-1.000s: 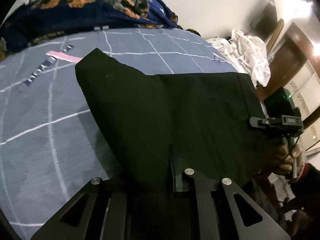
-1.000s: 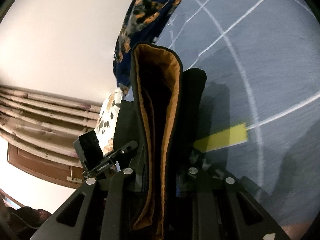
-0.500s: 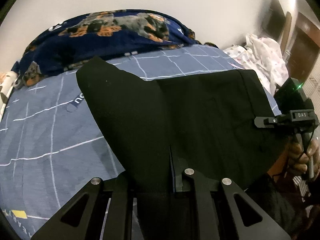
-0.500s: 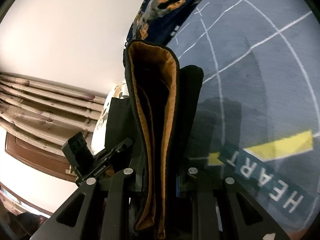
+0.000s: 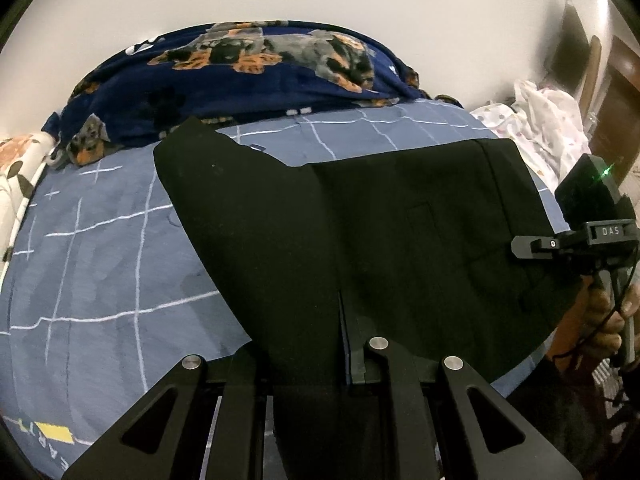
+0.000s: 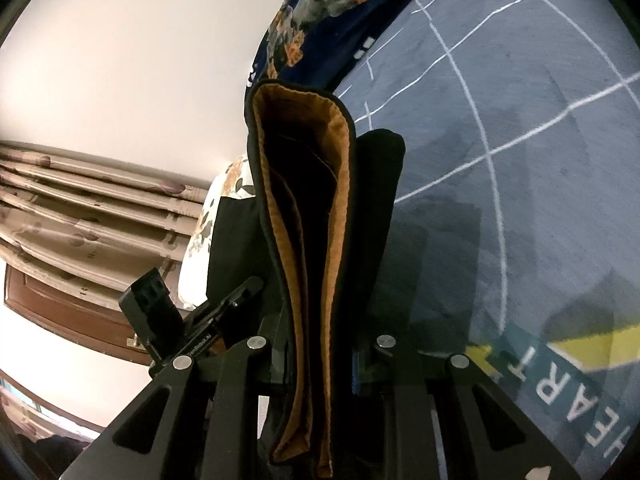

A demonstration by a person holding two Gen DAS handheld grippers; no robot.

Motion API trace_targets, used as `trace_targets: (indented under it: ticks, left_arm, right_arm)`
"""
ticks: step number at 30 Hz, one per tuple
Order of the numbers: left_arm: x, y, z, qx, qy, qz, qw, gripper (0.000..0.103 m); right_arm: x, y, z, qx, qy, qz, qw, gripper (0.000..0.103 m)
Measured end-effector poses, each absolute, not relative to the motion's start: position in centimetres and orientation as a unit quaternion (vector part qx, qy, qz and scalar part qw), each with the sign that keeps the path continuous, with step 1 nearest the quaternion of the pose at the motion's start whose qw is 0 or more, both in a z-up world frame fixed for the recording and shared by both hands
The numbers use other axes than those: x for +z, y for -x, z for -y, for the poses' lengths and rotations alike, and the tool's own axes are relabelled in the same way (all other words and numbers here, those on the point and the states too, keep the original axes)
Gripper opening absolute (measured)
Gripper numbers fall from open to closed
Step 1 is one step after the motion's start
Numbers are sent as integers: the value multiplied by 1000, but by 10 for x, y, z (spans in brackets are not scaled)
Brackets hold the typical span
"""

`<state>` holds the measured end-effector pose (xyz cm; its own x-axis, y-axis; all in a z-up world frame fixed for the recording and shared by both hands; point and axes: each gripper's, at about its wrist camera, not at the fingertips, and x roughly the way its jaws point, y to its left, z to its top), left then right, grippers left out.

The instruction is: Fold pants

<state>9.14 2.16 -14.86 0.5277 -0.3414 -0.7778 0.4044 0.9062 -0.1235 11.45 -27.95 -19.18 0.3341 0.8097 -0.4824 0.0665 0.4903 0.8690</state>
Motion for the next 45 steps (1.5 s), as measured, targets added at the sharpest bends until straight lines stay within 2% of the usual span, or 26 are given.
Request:
trace_targets:
  ticks: [19,34,45]
  left_arm:
    - [-145,-166,-67,-172,-12,-427,888,14]
    - [-153,-254,-90,-139,-2,-421,896,14]
    - [-161,-302,-98,-125,-2,-421,899,14]
  right_arm:
    - [-194,-196,242,283,-422,-517,688,19]
    - [-217,-291,227,291,-429,-514,683,19]
    - [-233,-328,225,288,-438,-509,683,19]
